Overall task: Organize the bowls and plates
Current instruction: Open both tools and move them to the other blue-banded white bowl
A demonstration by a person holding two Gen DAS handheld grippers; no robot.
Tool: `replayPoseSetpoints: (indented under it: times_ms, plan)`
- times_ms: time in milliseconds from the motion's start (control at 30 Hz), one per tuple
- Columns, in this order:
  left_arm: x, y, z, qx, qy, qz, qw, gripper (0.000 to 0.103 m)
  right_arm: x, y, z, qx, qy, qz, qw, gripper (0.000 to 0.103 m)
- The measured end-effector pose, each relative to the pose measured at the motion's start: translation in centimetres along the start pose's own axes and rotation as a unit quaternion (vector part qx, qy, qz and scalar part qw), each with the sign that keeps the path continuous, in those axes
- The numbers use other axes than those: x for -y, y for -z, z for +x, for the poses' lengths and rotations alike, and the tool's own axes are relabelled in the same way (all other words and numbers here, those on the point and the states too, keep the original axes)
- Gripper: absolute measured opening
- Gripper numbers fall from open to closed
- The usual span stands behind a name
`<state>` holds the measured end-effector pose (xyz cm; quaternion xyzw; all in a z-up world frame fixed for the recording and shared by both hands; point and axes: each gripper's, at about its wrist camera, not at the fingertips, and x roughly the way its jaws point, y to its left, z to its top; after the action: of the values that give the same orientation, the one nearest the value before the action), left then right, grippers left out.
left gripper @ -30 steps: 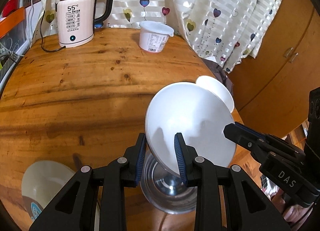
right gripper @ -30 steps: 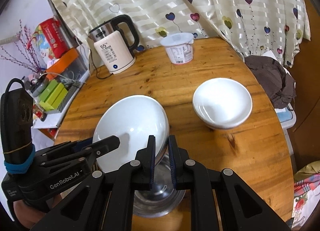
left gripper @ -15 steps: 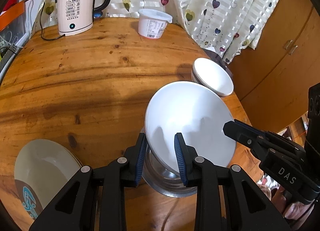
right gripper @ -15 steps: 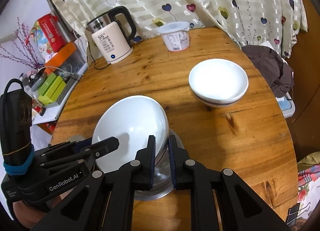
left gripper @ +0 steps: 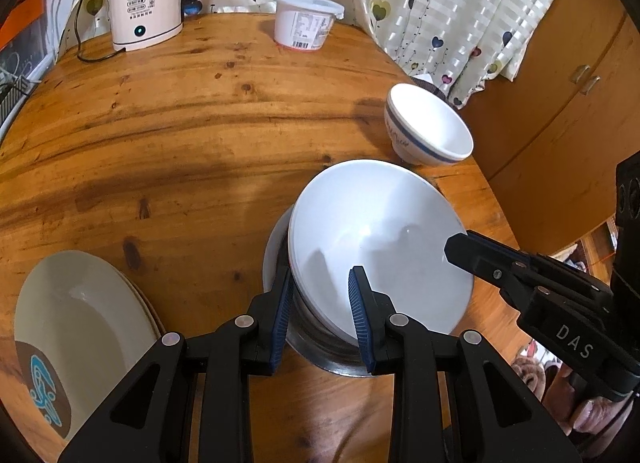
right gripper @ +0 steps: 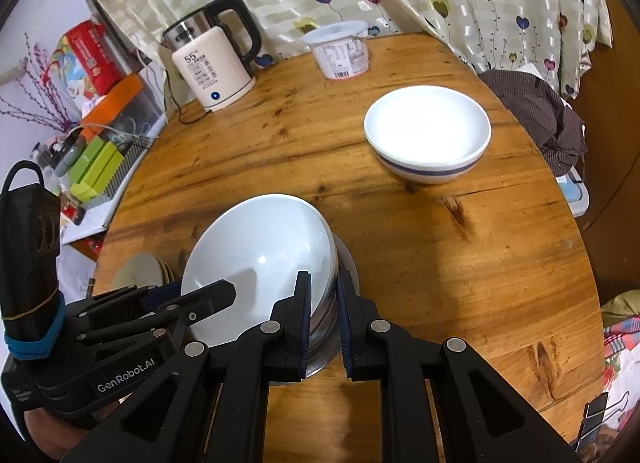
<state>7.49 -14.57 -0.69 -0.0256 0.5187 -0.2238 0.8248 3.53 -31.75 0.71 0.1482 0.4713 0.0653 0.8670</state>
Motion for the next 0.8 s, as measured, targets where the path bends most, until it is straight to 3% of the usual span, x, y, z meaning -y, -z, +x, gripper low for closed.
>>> replayPoseSetpoints:
  times_ms: [800]
  plan:
    - [0.7, 0.2, 0.1, -0.001, -0.020, 0.019, 0.9996, 0.032, 0.5, 0.7, 1.3, -0.022, 0.000, 0.003, 1.000, 0.013]
